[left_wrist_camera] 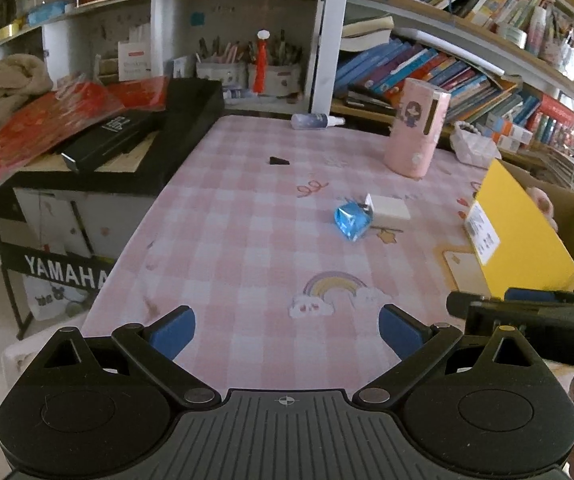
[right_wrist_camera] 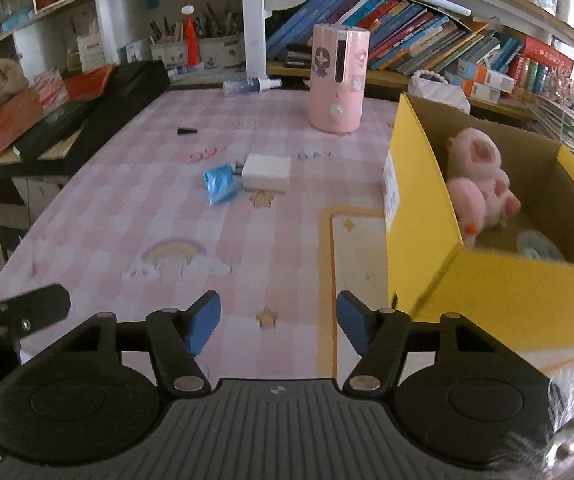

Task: Organize objects
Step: 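Grasp the blue wrapped item with the left tool while the right tool grasps the white eraser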

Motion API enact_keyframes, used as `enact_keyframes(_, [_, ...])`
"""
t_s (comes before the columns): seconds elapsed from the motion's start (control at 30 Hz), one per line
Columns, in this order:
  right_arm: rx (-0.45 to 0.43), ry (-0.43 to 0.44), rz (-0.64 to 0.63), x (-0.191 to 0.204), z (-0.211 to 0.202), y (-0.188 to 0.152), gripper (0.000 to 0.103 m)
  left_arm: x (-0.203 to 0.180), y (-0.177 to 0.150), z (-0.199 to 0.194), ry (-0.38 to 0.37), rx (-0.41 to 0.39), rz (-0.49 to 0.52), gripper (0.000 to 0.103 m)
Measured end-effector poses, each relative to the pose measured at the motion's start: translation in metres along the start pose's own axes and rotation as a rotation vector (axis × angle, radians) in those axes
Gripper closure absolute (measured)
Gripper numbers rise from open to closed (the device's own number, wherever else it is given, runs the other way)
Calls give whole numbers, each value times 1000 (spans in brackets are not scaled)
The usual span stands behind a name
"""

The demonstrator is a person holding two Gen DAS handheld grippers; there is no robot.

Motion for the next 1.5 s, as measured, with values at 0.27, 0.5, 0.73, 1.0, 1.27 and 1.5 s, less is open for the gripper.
enact_keyframes(0.27, [-22,35,7,-8,29,38,43,-10,25,27,-7,1,10,3])
enact_keyframes(0.5, [-11,67,29,-17,58,61,47,-23,36,55,3,31,67,5])
enact_keyframes(0.73, [22,95,54,-24,94,87,47,-30,44,79,2,59,85,5])
enact_keyframes(1.0, [137,106,51,-23,153,97,46,-36,50,97,-1,67,108,5])
enact_keyframes(1.27, [172,119,54,-22,180,96,48,-48,48,115,-47,116,109,5])
enact_keyframes(1.5, [106,93,128,-44,154,104,54,-74,48,135,-95,134,146,10])
Point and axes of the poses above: each gripper's, at about its wrist camera, not at the fingertips, and z roughly the way its jaws point, x to its left, y to its top, the point moved 9 cm from there along z, roughly the way its jaws point, and after that the axes turned 13 degrees about -z, right-handed, at the moved point
